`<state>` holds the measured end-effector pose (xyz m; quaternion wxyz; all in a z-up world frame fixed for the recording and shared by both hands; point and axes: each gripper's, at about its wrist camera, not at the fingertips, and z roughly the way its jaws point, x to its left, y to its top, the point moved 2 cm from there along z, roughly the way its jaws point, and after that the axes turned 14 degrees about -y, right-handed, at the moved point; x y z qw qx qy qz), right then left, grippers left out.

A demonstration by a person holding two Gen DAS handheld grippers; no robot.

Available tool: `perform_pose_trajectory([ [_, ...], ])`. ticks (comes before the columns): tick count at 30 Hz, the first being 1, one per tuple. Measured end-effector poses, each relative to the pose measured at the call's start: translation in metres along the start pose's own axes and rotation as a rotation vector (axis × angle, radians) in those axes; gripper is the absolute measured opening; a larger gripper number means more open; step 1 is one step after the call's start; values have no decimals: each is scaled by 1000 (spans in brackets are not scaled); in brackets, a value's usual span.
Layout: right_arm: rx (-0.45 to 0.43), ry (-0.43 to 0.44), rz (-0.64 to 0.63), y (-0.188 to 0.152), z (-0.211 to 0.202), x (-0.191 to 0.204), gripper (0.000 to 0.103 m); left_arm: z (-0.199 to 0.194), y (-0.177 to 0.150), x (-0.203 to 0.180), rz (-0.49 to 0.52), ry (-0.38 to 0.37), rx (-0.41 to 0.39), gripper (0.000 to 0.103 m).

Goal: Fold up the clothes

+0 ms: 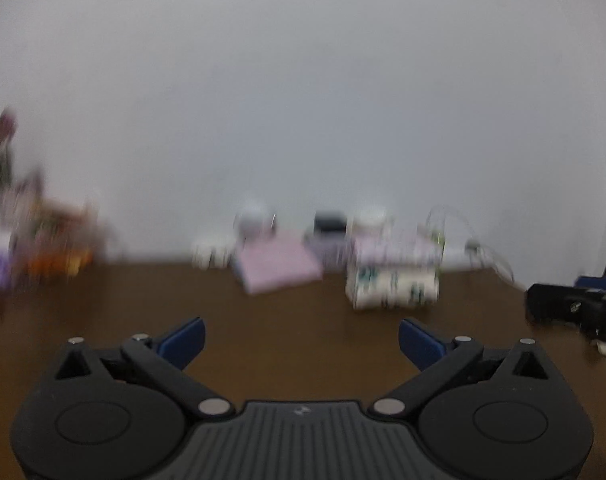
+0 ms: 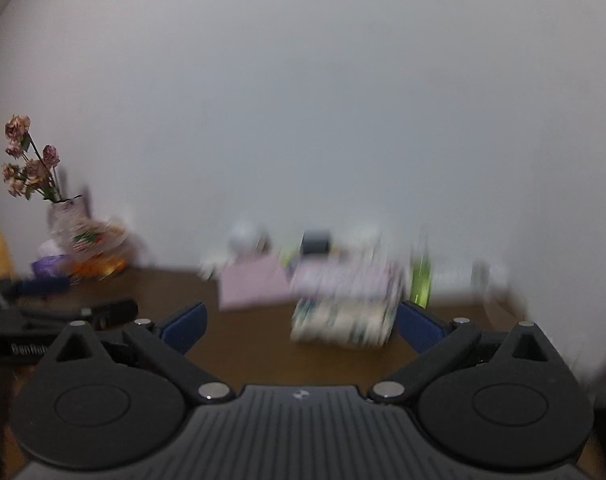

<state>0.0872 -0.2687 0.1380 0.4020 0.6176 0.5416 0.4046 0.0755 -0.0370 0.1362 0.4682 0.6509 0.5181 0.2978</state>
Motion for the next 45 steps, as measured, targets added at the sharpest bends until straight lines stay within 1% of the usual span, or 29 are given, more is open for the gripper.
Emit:
perform_pose_trajectory([
  [2,24,-17,34,-33,-15,-2,103,-9,-33,5,18,11,66,103],
  [4,61,-52,57,-63,-22,-3,103,-17,-60,7,52,53,100,103],
  [5,80,-72,51,-77,-25,2,103,-20,-73,8,69,75,116,103],
  [7,112,-92,16,-100,-31,9,103,-24,-91,7,106,82,133,103],
  [9,136,-113,-28,-117,-33,18,103,-25,-102,12,89,79,138,103],
  [11,173,-118,-29,-129,-32,24,103,-27,-109,22,38,73,149,103],
  [14,221,-136,-15,-143,-29,26,103,-23,-119,38,-26,107,179,103],
  [16,230,-147,-7,-145,-30,25,103,-19,-123,45,-61,131,211,103],
  [17,226,-148,0,-146,-33,23,103,-18,-125,48,-81,130,226,103],
  [20,260,-154,-11,-149,-29,26,103,-13,-126,53,-117,111,261,103],
  [22,280,-144,-34,-146,-23,31,103,-13,-126,54,-119,113,268,103],
  [26,316,-151,-78,-146,-15,39,102,-15,-128,52,-111,104,270,103],
  [31,326,-182,-140,-149,-16,52,102,-16,-129,39,-89,72,276,103],
  [34,328,-199,-131,-150,-18,59,102,-16,-129,30,-76,52,279,103],
  [37,330,-221,-118,-150,-18,62,102,-20,-132,25,-75,53,271,103],
  [43,309,-190,-132,-156,-29,65,103,-28,-138,17,-75,54,253,103],
  [45,306,-165,-145,-156,-31,67,103,-28,-137,16,-87,75,250,103],
])
